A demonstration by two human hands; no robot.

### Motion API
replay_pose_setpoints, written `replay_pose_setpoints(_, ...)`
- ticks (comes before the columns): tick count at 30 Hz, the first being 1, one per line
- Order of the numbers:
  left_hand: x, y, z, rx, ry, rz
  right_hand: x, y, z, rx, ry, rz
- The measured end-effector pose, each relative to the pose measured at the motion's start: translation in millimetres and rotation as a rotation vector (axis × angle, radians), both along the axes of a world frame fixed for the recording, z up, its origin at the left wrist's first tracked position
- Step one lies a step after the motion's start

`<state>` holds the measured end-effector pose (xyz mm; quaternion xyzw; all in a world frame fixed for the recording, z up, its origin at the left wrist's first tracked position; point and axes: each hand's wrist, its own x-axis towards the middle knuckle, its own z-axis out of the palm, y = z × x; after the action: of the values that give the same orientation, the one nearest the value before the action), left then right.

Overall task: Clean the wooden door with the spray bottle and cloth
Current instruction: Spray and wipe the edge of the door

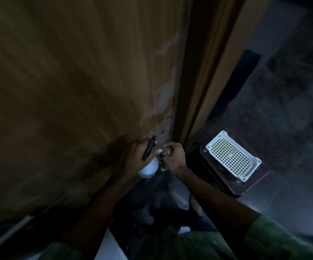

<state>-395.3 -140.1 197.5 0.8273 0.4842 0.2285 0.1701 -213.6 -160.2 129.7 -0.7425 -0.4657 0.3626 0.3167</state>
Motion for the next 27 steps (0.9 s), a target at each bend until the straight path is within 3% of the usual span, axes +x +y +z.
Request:
replay_pose_setpoints(2, 40.0, 14.8, -11.1, 0.076, 0.020, -0.090, 34.9, -4.5, -6.0, 0.003, -0.022, -0.032)
replay_pose_setpoints(4, 68.3, 27.8, -18.1, -0.007, 0.034, -0.064, 61.1, -7.2, -13.1, -0.004, -0.029, -0.054)
replay_pose_setpoints(8, 161.0, 56.0, -34.9, -0.033, 0.120, -0.312, 153.3, -9.4, -33.5, -0.053, -0.084, -0.184)
replay_pose_setpoints(12, 249.4, 68.9, -38.1, -0.266, -0.030, -0.289, 241.9, -18.1, -63.6, -0.186, -0.143, -0.315)
replay_pose_setpoints(17, 338.3, 81.2, -79.4, -0.412, -0.011, -0.357, 326.0, -29.0, -109.5, -0.207, -0.188, -0.403)
replay_pose_setpoints(21, 392.2, 47.6, -103.0, -0.385, 0.021, -0.383, 379.3, -80.3, -145.0, -0.284, -0.330, -0.261)
replay_pose_setpoints(25, 427.1, 62.4, -135.6, -0.378, 0.119, -0.378, 412.2, -76.0, -152.5, -0.372, -0.400, 0.082)
replay_pose_setpoints(27, 442.8, 66.2, -149.1, -0.370, 0.192, -0.398, 426.2, -69.8, -147.6, -0.528, -0.378, 0.268)
